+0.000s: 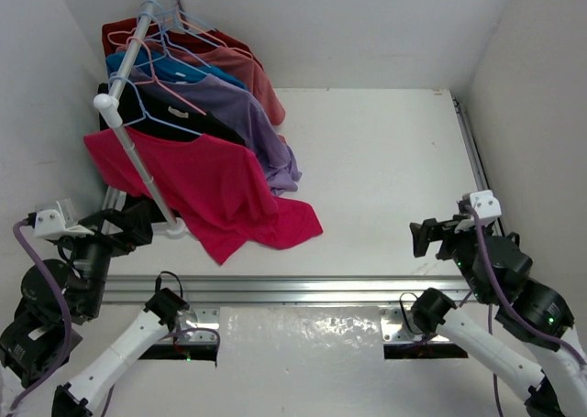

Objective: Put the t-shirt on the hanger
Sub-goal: Reset both arms

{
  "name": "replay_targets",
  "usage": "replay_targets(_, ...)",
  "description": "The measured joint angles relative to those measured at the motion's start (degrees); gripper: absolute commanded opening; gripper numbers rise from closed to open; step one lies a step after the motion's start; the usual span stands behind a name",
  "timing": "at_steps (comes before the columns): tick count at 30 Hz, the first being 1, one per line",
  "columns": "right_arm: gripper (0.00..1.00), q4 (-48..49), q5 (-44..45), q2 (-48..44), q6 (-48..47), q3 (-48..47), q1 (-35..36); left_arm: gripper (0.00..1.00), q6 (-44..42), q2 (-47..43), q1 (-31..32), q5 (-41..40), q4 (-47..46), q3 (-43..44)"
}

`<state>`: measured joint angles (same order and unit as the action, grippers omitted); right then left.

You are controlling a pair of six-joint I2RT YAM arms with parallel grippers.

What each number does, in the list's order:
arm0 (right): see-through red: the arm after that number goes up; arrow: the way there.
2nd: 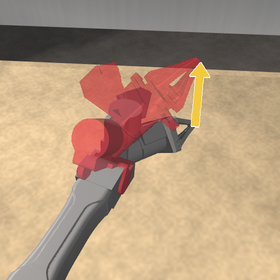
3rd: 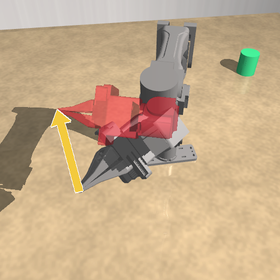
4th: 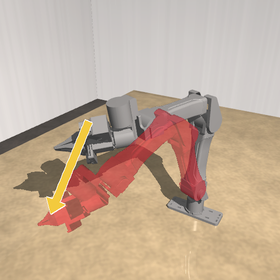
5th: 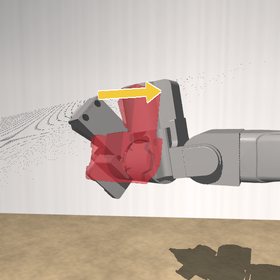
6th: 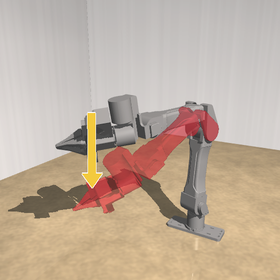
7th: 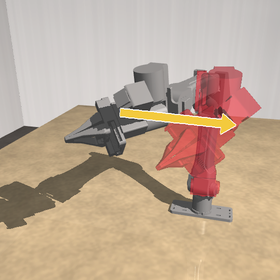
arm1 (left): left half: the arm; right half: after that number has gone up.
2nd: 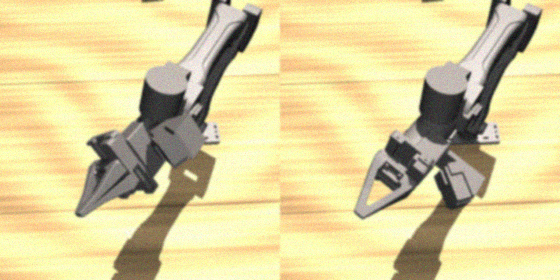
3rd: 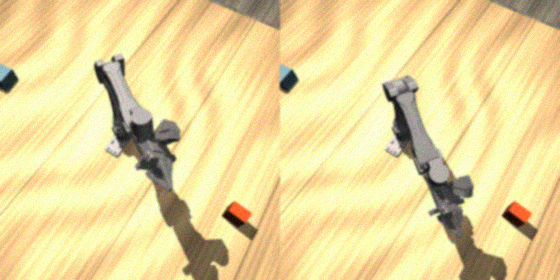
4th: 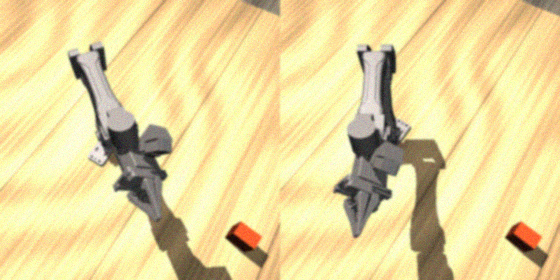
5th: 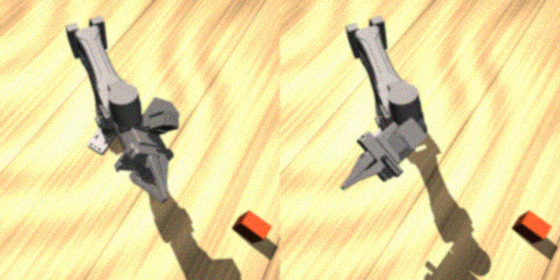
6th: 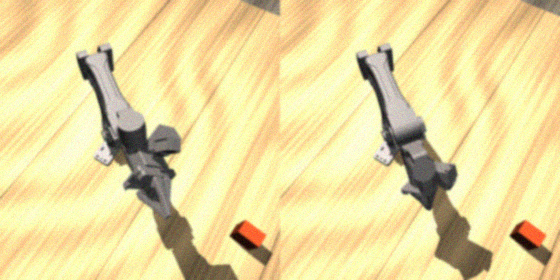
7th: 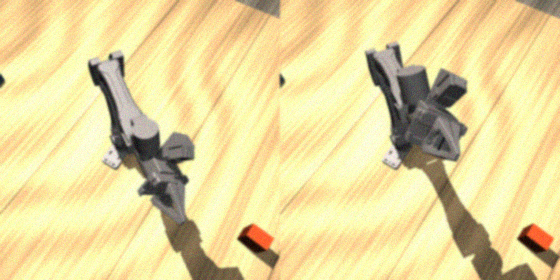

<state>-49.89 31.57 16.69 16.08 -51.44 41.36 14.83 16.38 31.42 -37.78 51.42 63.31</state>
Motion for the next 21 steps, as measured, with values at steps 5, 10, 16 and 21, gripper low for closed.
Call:
replay_targets(5,0.99,-1.7,2.7,0.6,0.7,3.0,0.0,1.0,-0.8,-1.9,0.0,0.2,0.7,-0.1)
replay_targets(10,0.99,-2.0,4.3,0.8,1.6,3.1,0.0,1.0,-1.2,-2.1,0.0,1.0,0.7,-1.2)
replay_targets(16,0.99,-2.9,5.0,0.7,2.5,3.1,0.0,1.0,-1.6,-2.1,0.0,2.3,0.3,-2.2)
replay_targets(21,0.99,-3.0,5.8,0.5,3.2,3.6,0.0,1.0,-1.7,-2.1,0.0,3.6,-0.4,-3.0)
